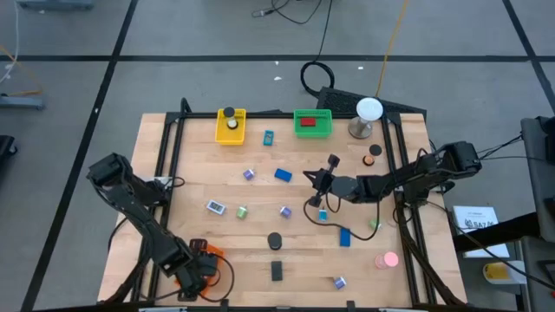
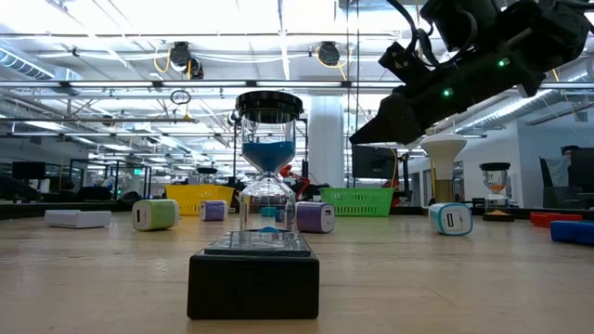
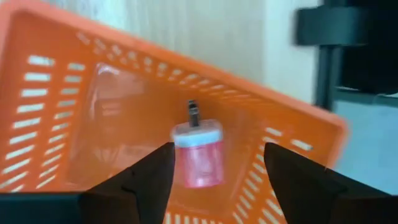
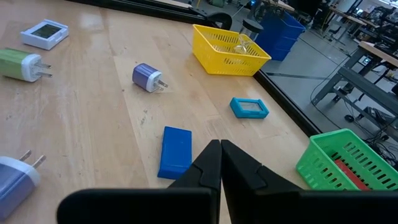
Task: Pick & Place Office items
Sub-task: Put the pink charger adapter into the orange bin
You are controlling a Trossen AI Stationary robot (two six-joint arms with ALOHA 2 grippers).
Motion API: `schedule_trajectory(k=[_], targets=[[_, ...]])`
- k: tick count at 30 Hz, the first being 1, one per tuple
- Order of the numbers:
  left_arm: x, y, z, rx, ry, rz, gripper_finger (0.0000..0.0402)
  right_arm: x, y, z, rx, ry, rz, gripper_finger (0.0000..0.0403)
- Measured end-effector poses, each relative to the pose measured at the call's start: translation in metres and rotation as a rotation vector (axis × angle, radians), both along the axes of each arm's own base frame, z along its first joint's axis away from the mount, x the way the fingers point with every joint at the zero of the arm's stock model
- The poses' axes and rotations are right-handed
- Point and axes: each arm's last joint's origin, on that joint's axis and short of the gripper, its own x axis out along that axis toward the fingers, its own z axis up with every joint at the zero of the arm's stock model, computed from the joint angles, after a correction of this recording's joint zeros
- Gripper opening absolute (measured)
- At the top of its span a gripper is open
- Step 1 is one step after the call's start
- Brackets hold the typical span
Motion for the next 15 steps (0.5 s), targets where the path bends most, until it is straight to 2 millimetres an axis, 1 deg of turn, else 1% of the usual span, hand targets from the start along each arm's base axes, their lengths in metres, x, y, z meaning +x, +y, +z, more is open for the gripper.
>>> schedule_trajectory(k=[3,6,10,15], targets=[[0.000,0.001,-0.008,0.043,0.039,0.026,0.0250,0.000,0.001,0.000,-0.006,0.003,0.005,0.0000],[-0.001,0.001,-0.014,0.066,0.067,0.052,0.0232,0.000,0.001,0.000,-0.006,0.003,0.005,0.0000],[0.000,0.000,-0.015,0.068,0.073,0.074,0.0194,0.000,0.001,0.000,-0.007,0.000,0.005,0.0000],[0.001,0.001,-0.015,0.081,0.056,0.098,0.0130,0.000,0.001,0.000,-0.007,0.000,0.005,0.0000]])
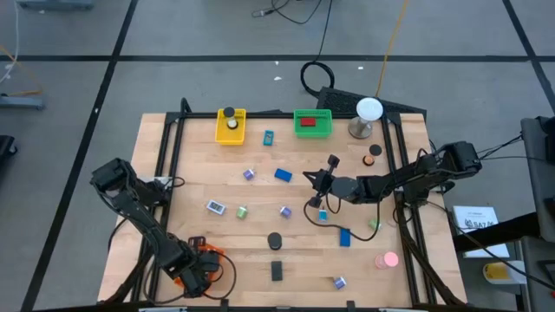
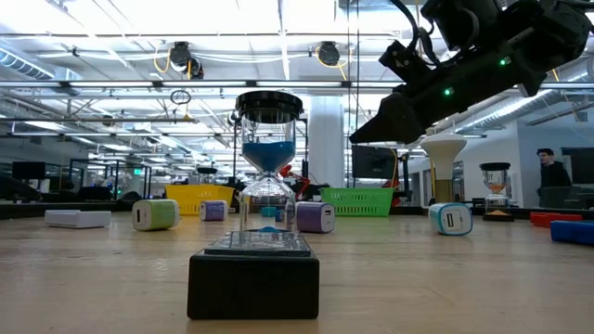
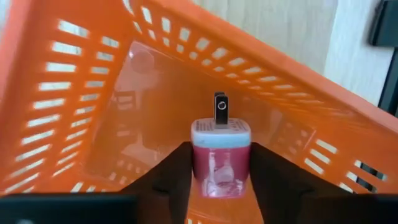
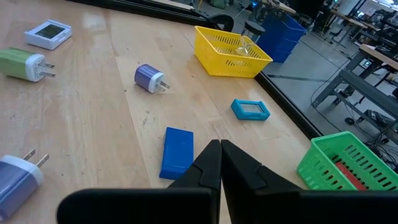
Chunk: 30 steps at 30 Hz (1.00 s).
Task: Pick & Place Office items
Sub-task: Put the pink charger adapter into the orange bin
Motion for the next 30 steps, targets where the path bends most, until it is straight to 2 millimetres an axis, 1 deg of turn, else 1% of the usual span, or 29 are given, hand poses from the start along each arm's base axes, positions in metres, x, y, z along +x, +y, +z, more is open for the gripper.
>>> schedule_trajectory(k=[1,5,8,10,12,15,18,19,21,25,27,30], targets=[[0.000,0.000,0.000,0.001,0.000,0.002,0.0123,0.000,0.000,0.000,0.000,0.000,0.000,0.0000],[-0.004,0.004,0.003,0.030,0.029,0.030,0.0123,0.000,0.000,0.000,0.002,-0.001,-0.001,0.0000],[-0.013,0.012,0.016,0.067,0.024,0.079,0.0123,0.000,0.000,0.000,0.004,-0.002,-0.001,0.0000],[-0.018,0.018,0.030,0.079,-0.021,0.123,0.0123,0.000,0.000,0.000,0.010,-0.006,-0.004,0.0000],[-0.024,0.026,0.047,0.090,-0.113,0.176,0.0123,0.000,0.000,0.000,0.011,-0.007,-0.004,0.0000],[-0.027,0.039,0.069,0.126,-0.319,0.256,0.0123,0.000,0.000,0.000,0.012,-0.007,-0.002,0.0000],[-0.023,0.050,0.080,0.201,-0.588,0.306,0.0123,0.001,0.001,0.000,0.022,-0.002,0.051,0.0000],[-0.019,0.051,0.080,0.226,-0.673,0.312,0.0122,0.001,0.002,0.000,0.029,-0.005,0.075,0.0000],[-0.009,0.055,0.072,0.269,-0.804,0.305,0.0122,0.003,0.003,0.003,0.050,-0.033,0.121,0.0003],[0.012,0.066,0.049,0.277,-0.983,0.272,0.0122,0.006,0.007,0.008,0.110,-0.099,0.224,0.0019],[0.020,0.077,0.036,0.273,-1.070,0.254,0.0123,0.007,0.009,0.010,0.153,-0.137,0.281,0.0030],[0.033,0.099,0.025,0.242,-1.214,0.230,0.0122,0.008,0.012,0.015,0.242,-0.193,0.390,0.0052]])
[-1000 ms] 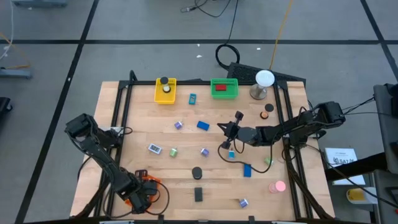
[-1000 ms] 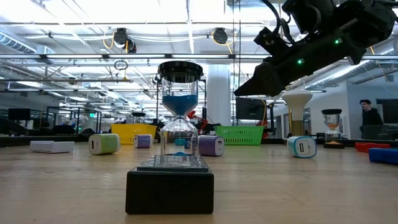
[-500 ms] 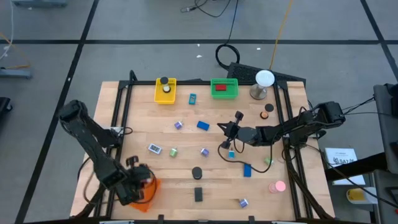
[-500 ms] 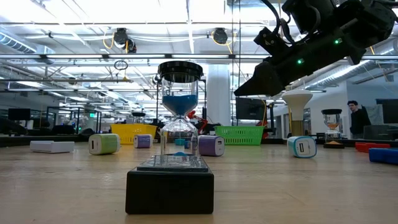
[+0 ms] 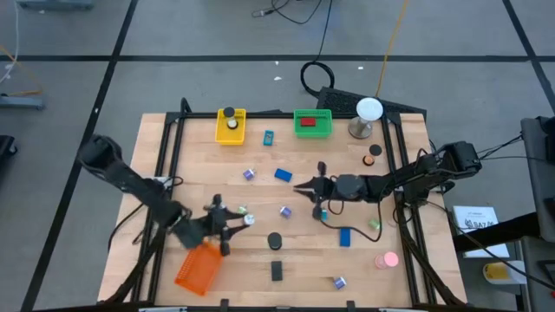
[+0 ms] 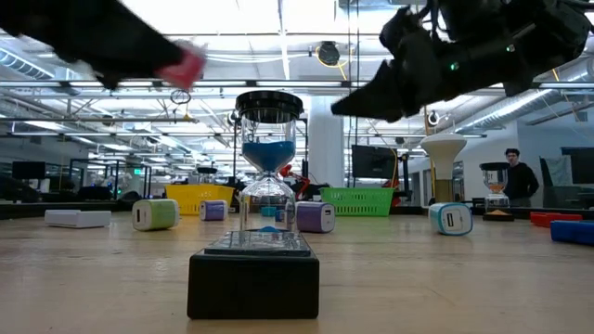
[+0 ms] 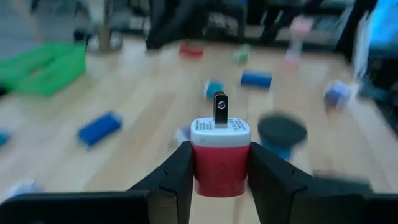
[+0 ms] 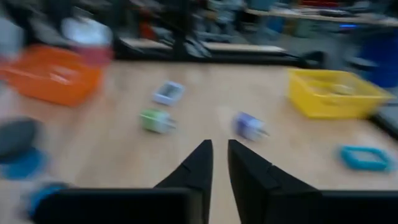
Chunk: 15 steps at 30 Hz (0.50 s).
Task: Pick & Place Office items
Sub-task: Put the pink charger adapter into the orange bin
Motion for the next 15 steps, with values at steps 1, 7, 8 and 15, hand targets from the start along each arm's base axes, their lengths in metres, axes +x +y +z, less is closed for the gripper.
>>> schedule_trajectory(k=[1,7,8,15], targets=[[0.002,0.008,-0.002,0.010,-0.038,-0.017,0.0122,0.001,0.002,0.002,0.032,-0.017,0.042,0.0062],[0.028,0.049,-0.014,0.062,-0.081,-0.109,0.0122,0.014,0.010,0.022,0.137,-0.088,0.201,0.0129],[0.034,0.054,-0.015,0.062,-0.089,-0.124,0.0122,0.017,0.011,0.024,0.138,-0.094,0.210,0.0140],[0.050,0.074,-0.019,0.039,-0.150,-0.216,0.0122,0.030,0.014,0.019,0.140,-0.068,0.218,0.0202]])
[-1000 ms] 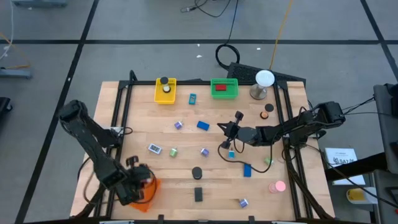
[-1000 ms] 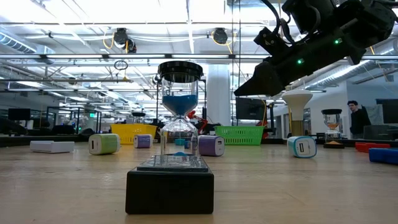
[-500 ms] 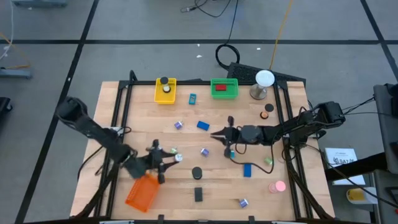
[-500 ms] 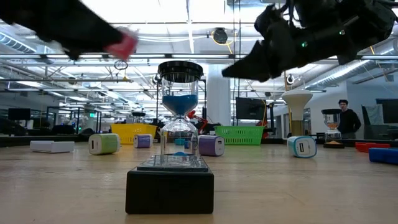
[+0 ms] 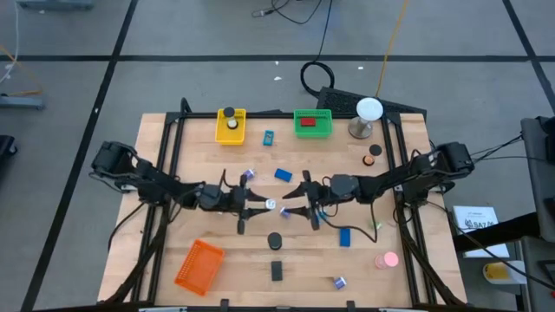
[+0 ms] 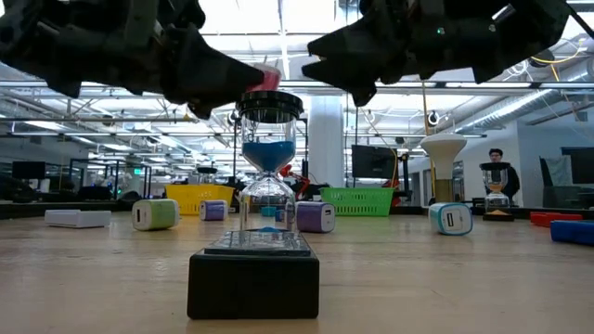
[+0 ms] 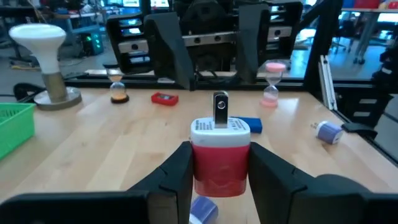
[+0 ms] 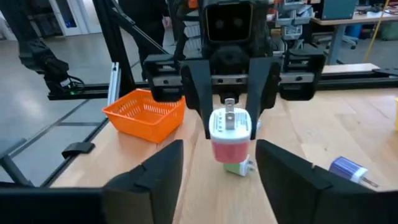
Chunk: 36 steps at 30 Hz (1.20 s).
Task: Pick & Place Office items
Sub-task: Put the pink charger adapter into the orange bin
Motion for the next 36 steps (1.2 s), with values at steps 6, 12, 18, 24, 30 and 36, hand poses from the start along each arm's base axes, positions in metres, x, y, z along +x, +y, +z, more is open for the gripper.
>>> schedule_trajectory(k=[6,12,18,24,30,36], targets=[[0.000,-0.002,-0.016,0.011,0.061,-0.007,0.0123,0.000,0.000,0.001,-0.008,-0.010,0.000,0.0225],[0.007,0.003,-0.043,0.040,0.097,0.031,0.0122,0.003,-0.006,-0.008,0.013,0.036,-0.028,0.0226],[0.012,0.024,-0.072,0.019,0.188,0.082,0.0122,0.004,-0.006,-0.013,0.023,0.046,-0.027,0.0226],[0.013,0.035,-0.084,0.006,0.230,0.093,0.0122,0.005,-0.009,-0.010,0.023,0.029,-0.036,0.0224],[0.012,0.037,-0.091,0.006,0.285,0.091,0.0122,0.005,-0.009,-0.010,0.020,0.028,-0.038,0.0217],[0.011,0.037,-0.094,-0.005,0.321,0.097,0.0156,0.005,-0.009,-0.010,0.020,0.028,-0.038,0.0218]])
